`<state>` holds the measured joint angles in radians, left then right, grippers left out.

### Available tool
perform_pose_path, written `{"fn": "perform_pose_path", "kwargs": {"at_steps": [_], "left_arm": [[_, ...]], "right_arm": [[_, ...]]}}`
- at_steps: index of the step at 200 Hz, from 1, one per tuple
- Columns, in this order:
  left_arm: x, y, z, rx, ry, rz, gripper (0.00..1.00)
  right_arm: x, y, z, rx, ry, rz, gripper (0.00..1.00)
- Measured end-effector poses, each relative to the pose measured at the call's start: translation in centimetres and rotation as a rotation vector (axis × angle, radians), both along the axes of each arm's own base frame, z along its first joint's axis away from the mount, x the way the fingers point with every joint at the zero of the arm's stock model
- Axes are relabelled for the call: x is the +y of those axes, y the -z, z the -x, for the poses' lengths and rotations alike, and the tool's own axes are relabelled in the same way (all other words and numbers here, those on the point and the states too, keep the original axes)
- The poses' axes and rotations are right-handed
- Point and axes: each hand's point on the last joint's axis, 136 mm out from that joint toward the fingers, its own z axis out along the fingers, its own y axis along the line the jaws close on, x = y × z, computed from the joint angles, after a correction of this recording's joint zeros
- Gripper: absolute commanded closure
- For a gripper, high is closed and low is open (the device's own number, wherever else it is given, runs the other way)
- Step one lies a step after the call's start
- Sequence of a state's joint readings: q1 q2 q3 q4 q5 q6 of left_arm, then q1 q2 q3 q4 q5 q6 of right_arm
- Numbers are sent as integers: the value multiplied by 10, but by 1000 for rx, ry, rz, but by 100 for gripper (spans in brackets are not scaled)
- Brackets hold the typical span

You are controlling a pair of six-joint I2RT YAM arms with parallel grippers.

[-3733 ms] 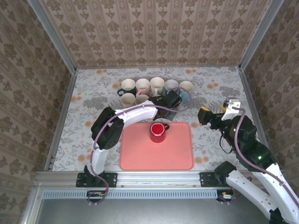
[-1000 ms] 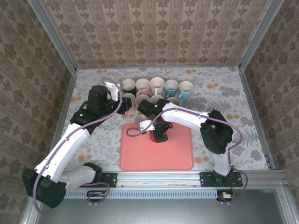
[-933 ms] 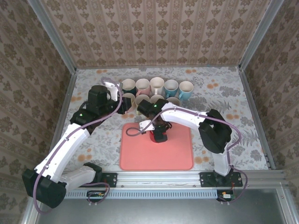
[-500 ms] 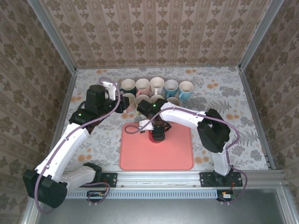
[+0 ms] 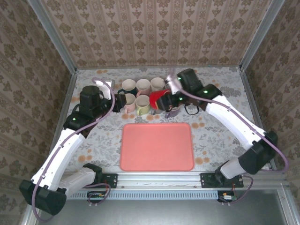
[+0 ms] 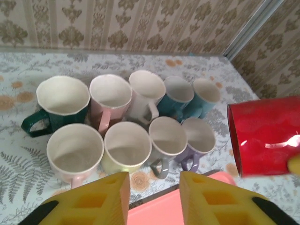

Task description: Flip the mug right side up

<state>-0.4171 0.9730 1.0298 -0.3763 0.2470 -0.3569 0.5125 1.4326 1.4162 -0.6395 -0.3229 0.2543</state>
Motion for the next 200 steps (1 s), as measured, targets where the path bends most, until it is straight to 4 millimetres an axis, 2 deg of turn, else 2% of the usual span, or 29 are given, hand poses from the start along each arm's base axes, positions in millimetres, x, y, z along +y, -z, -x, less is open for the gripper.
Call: {"fn": "perform_pose_path", "kwargs": {"at_steps": [19,30,43,86,113,131,158,200], "left_arm": [[-9,-13,6,-7,42,73,45],[-19,-18,8,6,88,130,36],[-34,-23,9,30,153,212,30],[-86,-19,21,176,390,408,28],[-120,-25,46,232,559,450,27],[-138,-35,53,253,643,490,26],[-149,-38,49,289,683,544,26],[-156,-39,44,326,705,591,27]], "right_arm": [[-7,-12,0,69,123,-214,72],[-10,-17,-2,107,183,-323,72],[-15,-25,-5,145,241,-452,73],[-47,-55,-31,191,399,-812,76],[-47,-68,-33,228,399,-947,77],[-45,-77,-31,247,378,-1007,77],[-42,-90,-26,260,341,-1063,77],[-41,-101,-11,271,291,-1099,77]]}}
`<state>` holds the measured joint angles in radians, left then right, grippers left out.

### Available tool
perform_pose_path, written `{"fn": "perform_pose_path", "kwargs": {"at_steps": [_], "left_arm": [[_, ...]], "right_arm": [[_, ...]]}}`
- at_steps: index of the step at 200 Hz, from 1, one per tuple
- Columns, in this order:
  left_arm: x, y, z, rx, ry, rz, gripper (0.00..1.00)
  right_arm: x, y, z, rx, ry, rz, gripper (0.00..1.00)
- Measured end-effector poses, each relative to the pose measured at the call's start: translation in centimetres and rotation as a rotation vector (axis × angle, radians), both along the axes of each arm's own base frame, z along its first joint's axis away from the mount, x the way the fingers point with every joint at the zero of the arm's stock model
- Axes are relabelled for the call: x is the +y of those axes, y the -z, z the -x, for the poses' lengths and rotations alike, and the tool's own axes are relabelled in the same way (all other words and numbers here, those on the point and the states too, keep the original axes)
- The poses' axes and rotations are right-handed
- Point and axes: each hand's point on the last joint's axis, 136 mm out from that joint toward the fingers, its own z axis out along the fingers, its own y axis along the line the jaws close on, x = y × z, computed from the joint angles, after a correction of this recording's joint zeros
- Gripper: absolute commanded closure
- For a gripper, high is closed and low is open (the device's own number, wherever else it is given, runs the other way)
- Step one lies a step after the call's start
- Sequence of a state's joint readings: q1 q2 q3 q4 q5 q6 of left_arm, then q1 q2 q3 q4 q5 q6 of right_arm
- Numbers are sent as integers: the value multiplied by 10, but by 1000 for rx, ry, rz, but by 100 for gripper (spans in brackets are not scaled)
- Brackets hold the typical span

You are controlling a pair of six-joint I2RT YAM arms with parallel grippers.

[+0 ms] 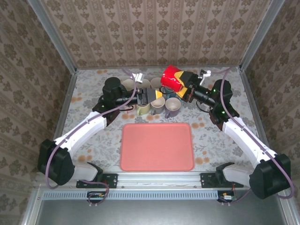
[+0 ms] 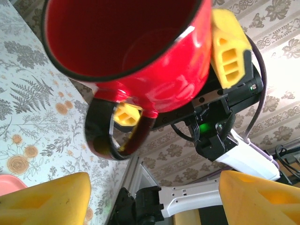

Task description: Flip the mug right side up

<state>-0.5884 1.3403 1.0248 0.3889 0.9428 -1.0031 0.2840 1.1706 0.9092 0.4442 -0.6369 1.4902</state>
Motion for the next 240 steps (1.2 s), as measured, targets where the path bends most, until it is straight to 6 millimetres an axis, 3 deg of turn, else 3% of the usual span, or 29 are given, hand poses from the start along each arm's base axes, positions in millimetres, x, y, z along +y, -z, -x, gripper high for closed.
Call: {"fn": "perform_pose_path", "kwargs": {"at_steps": [42,78,114,150,159,166,183,195,240], "left_arm": [[-1,-2,-1,-10,2,6,33],[-10,-4,-10,-14,9,25,44],[-21,-14,-9,-33,36,59,67],[-29,-21,0,-39,86,86,100],[-29,-22,2,-43,96,90,100],[-29,-23,4,-44,103,92,100],[-30,-23,5,-44,107,92,100],[-31,-22,6,-49,110,90,100],[-24,-19,17,-93,70,20,100]], "right_arm": [[0,-12,11,-25,-29,-33,80],[1,-11,14,-16,-42,-60,82],[4,-8,22,-8,-70,-65,83],[0,-18,30,-53,-64,-79,82],[0,-19,31,-66,-64,-78,76],[-1,-20,33,-73,-63,-76,65],[-2,-19,35,-80,-54,-67,23],[-4,-19,38,-83,-39,-52,1],[-25,-10,47,-98,90,139,0]]}}
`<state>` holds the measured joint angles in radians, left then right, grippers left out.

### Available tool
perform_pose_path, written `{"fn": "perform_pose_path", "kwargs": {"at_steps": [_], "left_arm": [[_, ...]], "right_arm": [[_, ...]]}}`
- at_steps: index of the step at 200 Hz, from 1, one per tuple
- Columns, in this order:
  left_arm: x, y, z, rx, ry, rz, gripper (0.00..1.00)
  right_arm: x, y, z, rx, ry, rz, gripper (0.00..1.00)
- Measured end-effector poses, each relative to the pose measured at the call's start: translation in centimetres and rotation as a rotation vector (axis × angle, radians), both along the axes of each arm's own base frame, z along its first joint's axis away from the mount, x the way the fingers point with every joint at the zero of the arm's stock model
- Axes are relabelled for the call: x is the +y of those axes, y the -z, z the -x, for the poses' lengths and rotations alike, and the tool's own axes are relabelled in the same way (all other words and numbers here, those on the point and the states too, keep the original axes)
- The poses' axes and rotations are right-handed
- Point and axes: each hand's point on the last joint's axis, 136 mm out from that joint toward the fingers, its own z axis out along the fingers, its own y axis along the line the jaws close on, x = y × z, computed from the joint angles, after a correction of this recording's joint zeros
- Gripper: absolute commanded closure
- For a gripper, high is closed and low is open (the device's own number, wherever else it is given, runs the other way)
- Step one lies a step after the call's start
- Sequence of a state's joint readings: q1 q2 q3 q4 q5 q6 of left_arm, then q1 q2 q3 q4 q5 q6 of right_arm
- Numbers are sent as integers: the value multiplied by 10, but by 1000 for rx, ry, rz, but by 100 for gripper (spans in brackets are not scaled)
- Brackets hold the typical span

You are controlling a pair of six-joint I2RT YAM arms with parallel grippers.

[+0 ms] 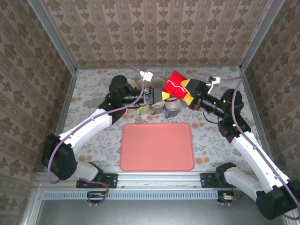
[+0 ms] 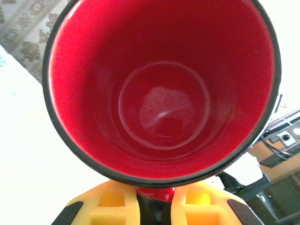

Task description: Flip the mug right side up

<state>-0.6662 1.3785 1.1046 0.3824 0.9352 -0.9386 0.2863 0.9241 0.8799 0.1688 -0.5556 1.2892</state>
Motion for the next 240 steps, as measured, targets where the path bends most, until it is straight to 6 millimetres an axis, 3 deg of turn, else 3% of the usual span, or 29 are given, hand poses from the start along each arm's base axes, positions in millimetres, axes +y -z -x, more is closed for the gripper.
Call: {"fn": "perform_pose_path", "kwargs": {"at_steps": [30,63,84,106,138,166,194,240], "left_arm": [[8,1,1,-87,-91,-97,100],[-8,9,6,-235,-174,-286,100],[-29,29,5,-326,-206,-425,100],[-55,70,-4,-405,-228,-610,100],[-84,144,-22,-492,-251,-865,100],[-101,193,-35,-544,-255,-1003,100],[-116,218,-50,-581,-282,-1071,100],[-131,238,-64,-603,-316,-1107,100]], "right_arm": [[-33,7,-9,17,187,235,0],[-91,7,-10,62,424,476,0],[-124,-5,-2,75,557,561,0],[-144,-28,8,56,652,608,0],[-163,-43,21,36,747,647,0],[-171,-46,31,22,786,656,0],[-173,-36,40,23,787,655,0],[-166,-18,35,47,746,653,0]]}}
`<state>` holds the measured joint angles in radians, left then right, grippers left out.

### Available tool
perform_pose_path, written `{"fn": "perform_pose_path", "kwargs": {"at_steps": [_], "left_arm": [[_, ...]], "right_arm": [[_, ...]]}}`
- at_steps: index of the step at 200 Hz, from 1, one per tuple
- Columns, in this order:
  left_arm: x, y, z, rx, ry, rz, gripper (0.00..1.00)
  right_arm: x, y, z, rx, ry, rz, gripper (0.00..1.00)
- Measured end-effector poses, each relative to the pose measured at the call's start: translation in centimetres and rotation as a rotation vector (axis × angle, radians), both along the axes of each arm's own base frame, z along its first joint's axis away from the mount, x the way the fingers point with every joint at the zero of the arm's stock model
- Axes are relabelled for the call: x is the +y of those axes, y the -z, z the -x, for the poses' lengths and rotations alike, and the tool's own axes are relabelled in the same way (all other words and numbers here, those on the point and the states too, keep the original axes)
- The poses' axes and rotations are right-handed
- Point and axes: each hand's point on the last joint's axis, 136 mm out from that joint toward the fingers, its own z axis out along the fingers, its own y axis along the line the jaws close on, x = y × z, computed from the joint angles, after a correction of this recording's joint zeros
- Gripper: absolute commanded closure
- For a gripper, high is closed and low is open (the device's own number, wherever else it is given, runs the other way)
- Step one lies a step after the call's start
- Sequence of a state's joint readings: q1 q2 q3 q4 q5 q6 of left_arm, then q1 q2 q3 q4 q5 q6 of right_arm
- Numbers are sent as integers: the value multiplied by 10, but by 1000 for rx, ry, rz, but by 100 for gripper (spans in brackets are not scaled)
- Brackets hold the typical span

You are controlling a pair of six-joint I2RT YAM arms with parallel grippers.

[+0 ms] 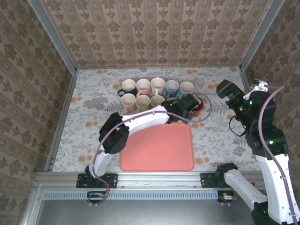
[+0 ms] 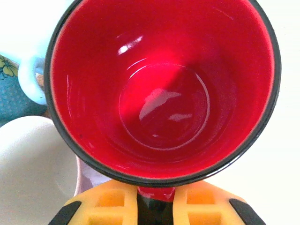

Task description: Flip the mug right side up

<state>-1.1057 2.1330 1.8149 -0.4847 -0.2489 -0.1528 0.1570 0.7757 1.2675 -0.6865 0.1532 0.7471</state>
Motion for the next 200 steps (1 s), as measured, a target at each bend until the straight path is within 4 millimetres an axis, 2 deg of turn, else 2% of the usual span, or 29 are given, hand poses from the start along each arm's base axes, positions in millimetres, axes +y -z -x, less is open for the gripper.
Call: {"fn": "perform_pose_path", "kwargs": {"at_steps": [36,77,168,200], "left_arm": [[-7,22,-8,1,-18,-28,100],[-2,48,-9,34,-43,-64,100],[8,55,-9,32,-102,-13,95],[12,55,-8,33,-112,-4,88]], "right_arm": [[4,0,0,-14,-18,-5,0],[5,3,2,-23,-29,7,0],[7,3,-1,-29,-36,11,0],[9,7,-6,-12,-38,12,0]]}}
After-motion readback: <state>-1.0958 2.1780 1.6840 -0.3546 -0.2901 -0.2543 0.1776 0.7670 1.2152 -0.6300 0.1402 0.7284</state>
